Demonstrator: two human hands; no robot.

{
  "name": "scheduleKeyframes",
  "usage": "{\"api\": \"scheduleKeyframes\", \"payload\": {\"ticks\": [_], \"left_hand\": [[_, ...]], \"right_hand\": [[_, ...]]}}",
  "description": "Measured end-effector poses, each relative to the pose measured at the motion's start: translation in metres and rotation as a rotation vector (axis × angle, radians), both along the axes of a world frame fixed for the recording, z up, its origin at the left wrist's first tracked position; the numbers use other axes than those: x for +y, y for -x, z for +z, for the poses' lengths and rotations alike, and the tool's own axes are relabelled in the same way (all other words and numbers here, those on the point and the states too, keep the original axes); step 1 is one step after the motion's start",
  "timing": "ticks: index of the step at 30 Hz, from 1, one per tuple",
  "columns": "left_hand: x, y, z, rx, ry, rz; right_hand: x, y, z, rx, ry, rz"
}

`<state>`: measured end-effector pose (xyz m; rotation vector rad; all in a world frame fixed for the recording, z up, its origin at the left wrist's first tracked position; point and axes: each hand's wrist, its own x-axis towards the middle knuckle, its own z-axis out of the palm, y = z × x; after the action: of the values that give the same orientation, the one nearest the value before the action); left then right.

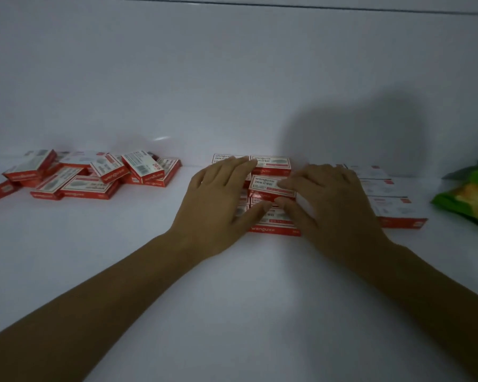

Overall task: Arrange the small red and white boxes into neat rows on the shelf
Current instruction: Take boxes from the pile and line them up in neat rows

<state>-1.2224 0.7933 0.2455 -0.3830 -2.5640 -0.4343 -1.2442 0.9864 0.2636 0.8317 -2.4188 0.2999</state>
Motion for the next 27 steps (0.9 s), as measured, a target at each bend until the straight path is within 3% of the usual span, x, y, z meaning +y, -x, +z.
{"api": "scheduleKeyframes", "payload": {"ticks": [15,27], "left_hand": [[-0.002,-0.002,-0.001,-0.091,0.004,0.037],[-0.002,-0.003,-0.001,-0.101,0.014,0.029]], "right_hand": [[-0.007,0.002,-0.013,-0.182,-0.102,-0.077],[-0.006,0.004,-0.009,-0.159,-0.116,-0.018]]}}
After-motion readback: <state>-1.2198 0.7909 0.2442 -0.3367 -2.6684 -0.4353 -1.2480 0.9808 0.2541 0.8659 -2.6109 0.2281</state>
